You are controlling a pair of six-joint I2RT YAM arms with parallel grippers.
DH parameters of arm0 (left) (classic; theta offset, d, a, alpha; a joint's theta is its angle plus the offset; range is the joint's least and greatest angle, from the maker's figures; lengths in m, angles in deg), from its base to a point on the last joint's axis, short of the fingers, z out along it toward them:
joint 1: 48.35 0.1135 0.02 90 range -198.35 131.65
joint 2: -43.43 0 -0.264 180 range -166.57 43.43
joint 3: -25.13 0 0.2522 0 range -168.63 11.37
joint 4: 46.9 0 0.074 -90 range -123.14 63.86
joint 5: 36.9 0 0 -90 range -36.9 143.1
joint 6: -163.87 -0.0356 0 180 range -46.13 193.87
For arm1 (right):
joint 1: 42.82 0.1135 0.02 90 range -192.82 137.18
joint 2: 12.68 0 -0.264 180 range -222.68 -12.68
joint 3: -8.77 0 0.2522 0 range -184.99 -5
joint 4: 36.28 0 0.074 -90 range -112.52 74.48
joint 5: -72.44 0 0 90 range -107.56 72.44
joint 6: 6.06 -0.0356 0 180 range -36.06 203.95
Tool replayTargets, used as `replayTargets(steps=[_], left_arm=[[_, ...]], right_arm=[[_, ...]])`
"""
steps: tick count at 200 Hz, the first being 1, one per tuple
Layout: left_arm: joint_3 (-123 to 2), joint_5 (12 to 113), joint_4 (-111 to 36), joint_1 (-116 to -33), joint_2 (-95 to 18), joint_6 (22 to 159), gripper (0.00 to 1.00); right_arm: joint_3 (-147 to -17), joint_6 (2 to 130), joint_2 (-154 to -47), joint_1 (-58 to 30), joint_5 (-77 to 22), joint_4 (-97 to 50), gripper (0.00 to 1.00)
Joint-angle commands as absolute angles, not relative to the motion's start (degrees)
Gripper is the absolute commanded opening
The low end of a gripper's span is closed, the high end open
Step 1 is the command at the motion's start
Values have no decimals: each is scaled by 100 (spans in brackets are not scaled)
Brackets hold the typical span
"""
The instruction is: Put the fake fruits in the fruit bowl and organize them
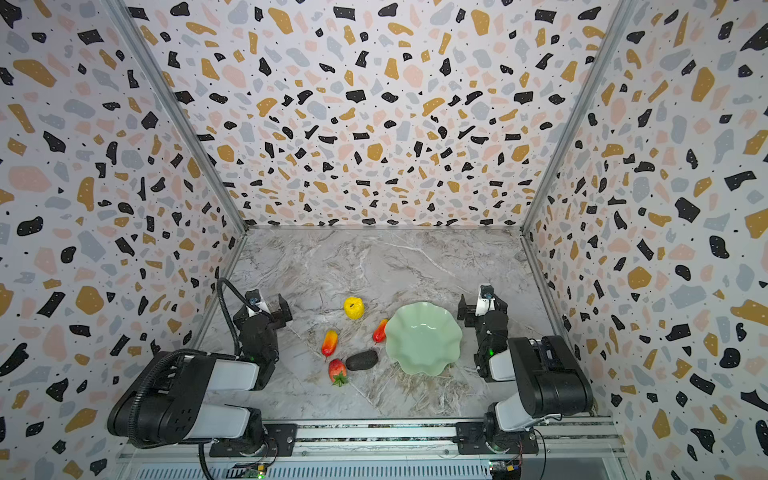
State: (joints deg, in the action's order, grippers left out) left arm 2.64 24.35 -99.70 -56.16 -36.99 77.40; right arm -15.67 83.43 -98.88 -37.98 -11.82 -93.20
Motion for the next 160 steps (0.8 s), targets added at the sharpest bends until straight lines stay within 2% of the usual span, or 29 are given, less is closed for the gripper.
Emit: replayTargets(steps=[1, 160], left_arm=[[233, 2456, -10295, -5591, -3673, 7658, 100], [215, 2485, -10275, -5599, -3682, 7647, 100]], right_arm=[[-1717, 8394, -9769, -3815, -1199, -9284, 99], [-1756, 8386, -9818, -3798, -1193, -9263, 99]])
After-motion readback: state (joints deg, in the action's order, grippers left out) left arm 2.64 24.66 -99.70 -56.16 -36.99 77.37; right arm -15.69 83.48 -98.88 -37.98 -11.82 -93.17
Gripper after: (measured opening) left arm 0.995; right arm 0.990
